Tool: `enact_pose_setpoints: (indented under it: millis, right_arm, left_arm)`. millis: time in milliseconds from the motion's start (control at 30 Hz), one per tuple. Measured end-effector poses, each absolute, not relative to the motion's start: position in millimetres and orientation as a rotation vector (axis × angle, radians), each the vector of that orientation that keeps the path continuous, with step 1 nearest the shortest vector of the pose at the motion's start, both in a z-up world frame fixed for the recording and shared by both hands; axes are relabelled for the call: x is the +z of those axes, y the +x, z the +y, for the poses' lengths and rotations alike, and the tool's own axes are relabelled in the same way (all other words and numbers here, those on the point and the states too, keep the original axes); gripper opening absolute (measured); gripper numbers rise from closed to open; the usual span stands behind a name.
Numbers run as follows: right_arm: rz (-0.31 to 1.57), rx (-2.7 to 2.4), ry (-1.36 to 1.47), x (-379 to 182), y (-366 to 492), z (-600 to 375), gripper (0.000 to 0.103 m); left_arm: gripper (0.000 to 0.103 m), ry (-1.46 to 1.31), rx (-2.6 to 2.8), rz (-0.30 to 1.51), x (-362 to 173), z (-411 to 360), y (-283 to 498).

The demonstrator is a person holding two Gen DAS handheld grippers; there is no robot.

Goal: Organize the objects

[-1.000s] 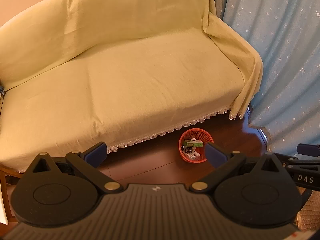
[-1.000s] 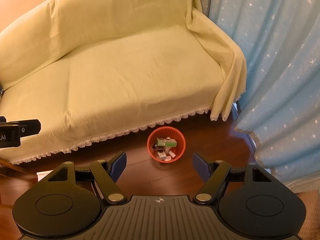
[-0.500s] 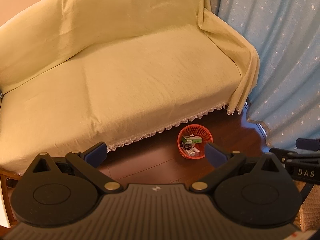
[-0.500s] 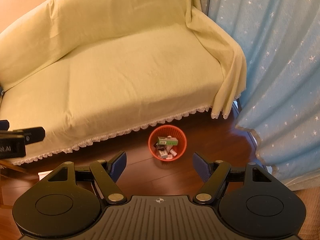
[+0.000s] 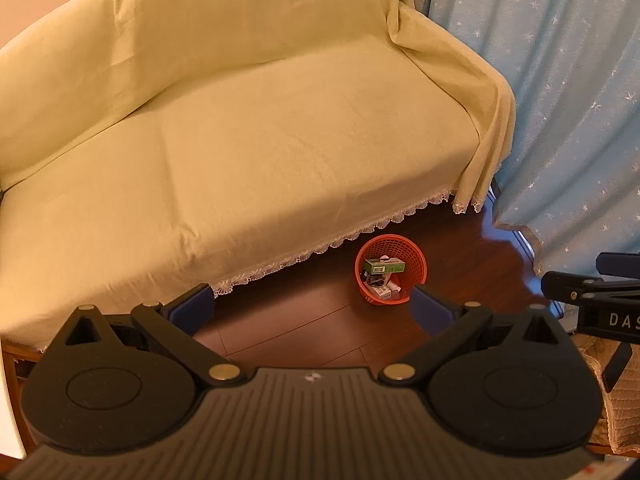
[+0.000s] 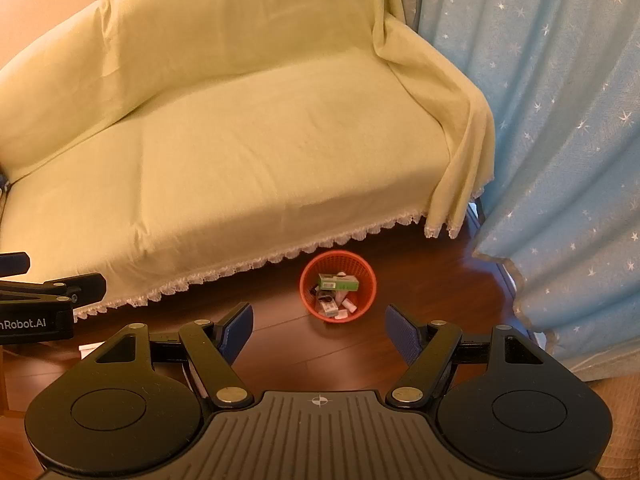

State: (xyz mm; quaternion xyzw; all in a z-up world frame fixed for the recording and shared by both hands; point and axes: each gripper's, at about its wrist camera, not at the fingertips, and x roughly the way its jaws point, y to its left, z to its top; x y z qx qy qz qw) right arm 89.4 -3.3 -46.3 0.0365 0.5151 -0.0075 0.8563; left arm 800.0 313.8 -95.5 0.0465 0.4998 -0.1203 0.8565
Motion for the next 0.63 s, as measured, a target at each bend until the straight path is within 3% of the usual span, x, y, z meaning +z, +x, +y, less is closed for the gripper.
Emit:
enact_pose_setpoints:
  millis: [633]
  right_arm:
    - [1.087,-0.016,0.083,-47.0,88.5,4.2,0.070]
  left_arm:
    - [0.102,0.097,-0.250,1.039,-95.3,314.6,797.5]
